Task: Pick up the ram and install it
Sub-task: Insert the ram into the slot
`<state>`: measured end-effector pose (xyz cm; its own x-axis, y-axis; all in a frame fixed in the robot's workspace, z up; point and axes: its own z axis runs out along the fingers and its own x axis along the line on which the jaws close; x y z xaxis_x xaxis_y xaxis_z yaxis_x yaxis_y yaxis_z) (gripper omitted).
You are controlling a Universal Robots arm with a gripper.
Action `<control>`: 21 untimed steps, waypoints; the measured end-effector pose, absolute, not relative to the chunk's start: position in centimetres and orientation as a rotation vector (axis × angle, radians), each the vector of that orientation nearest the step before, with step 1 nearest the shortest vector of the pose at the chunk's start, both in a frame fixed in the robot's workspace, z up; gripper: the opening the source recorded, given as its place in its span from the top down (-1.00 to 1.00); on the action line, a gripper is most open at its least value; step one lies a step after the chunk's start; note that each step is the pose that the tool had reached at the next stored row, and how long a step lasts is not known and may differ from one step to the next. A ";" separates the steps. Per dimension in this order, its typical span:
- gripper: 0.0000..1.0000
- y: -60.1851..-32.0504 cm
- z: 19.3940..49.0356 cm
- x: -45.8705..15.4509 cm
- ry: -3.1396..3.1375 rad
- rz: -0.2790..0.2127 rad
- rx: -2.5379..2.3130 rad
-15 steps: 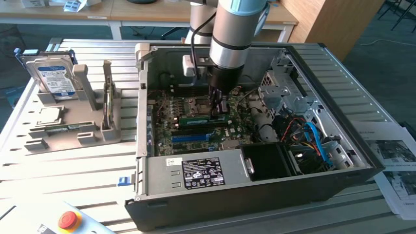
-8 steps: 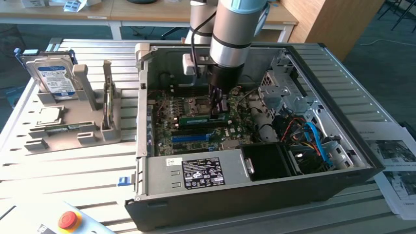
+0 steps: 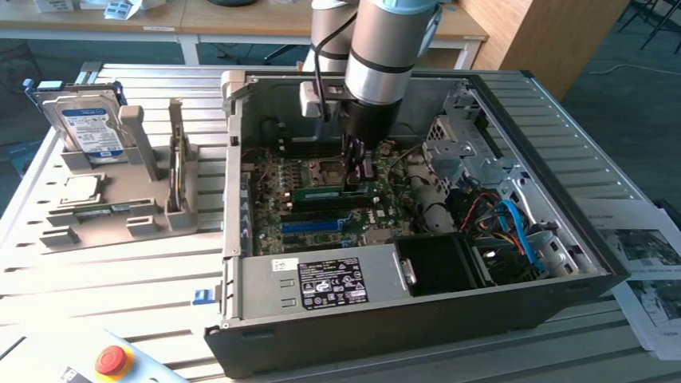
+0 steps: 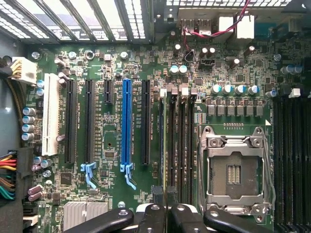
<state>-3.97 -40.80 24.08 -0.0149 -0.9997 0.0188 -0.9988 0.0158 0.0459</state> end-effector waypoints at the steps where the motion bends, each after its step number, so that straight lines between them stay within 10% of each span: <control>1: 0.76 -40.8 24.1 -3.9 -2.202 -0.038 2.169; 21: 0.76 -40.8 23.9 -3.6 -2.198 -0.047 2.165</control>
<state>-3.61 -40.81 23.93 -0.0147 -0.9997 0.0189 -0.9980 0.0158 0.0612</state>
